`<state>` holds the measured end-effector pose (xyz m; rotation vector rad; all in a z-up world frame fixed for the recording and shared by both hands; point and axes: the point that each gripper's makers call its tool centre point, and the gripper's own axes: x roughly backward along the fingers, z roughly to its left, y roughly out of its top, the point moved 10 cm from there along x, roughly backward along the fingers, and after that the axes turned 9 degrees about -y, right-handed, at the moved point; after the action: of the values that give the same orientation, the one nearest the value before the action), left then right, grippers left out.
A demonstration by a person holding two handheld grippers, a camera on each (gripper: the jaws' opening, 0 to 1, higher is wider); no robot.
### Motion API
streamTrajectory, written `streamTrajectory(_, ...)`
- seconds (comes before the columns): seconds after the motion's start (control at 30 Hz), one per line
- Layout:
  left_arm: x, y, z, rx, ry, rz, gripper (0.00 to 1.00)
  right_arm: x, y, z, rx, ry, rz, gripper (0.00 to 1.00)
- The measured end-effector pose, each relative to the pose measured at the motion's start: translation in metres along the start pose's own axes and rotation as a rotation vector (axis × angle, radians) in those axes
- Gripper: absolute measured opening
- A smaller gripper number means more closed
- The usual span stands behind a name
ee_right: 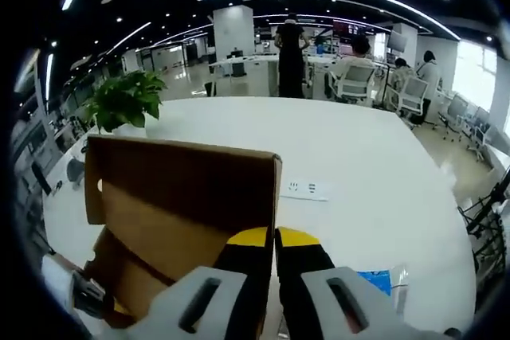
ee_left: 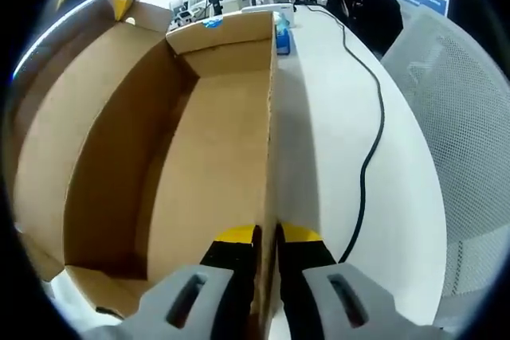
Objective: Operate the shoe box by opening the lid, removing the specified soft item, and placing it in the target area until the item is outside and the box remains undamaged.
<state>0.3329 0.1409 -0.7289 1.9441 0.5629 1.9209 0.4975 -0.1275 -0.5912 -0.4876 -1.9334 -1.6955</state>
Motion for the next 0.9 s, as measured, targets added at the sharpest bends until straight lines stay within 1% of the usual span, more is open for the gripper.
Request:
streamTrajectory(0.17,0.0,0.0,-0.001,0.006,0.005,-0.001,0.08,0.017,-0.006,0.006,0.027,-0.019,-0.037,0.0)
streamTrajectory(0.3,0.0,0.0,-0.001,0.006,0.007,-0.005,0.08,0.027,-0.009,0.007,-0.014,-0.019,-0.04,0.0)
streamTrajectory(0.37,0.0,0.0,-0.002,0.002,0.008,-0.007,0.08,0.031,-0.011,0.009,-0.005,-0.019,-0.048,0.0)
streamTrajectory(0.53,-0.001,0.0,-0.001,0.004,0.005,-0.007,0.07,0.027,-0.009,0.006,-0.021,-0.026,-0.054,0.0)
streamTrajectory(0.6,-0.001,0.0,-0.001,0.002,0.005,-0.008,0.07,0.027,-0.008,0.007,-0.07,-0.042,-0.047,0.0)
streamTrajectory(0.63,-0.001,0.0,-0.001,0.003,0.006,-0.007,0.07,0.028,-0.009,0.006,-0.062,-0.047,-0.055,0.0)
streamTrajectory(0.7,-0.001,0.0,-0.002,0.001,0.007,-0.008,0.07,0.03,-0.01,0.006,-0.048,-0.055,-0.067,0.0)
streamTrajectory(0.8,-0.001,0.0,-0.002,-0.001,0.008,-0.008,0.07,0.035,-0.013,0.003,-0.062,-0.055,-0.075,0.0)
streamTrajectory(0.87,-0.001,0.0,-0.002,-0.002,0.011,-0.01,0.07,0.044,-0.018,0.006,-0.075,-0.055,-0.078,0.0)
streamTrajectory(0.9,-0.001,0.0,-0.002,0.0,0.014,-0.01,0.07,0.042,-0.018,0.007,-0.076,-0.055,-0.076,0.0)
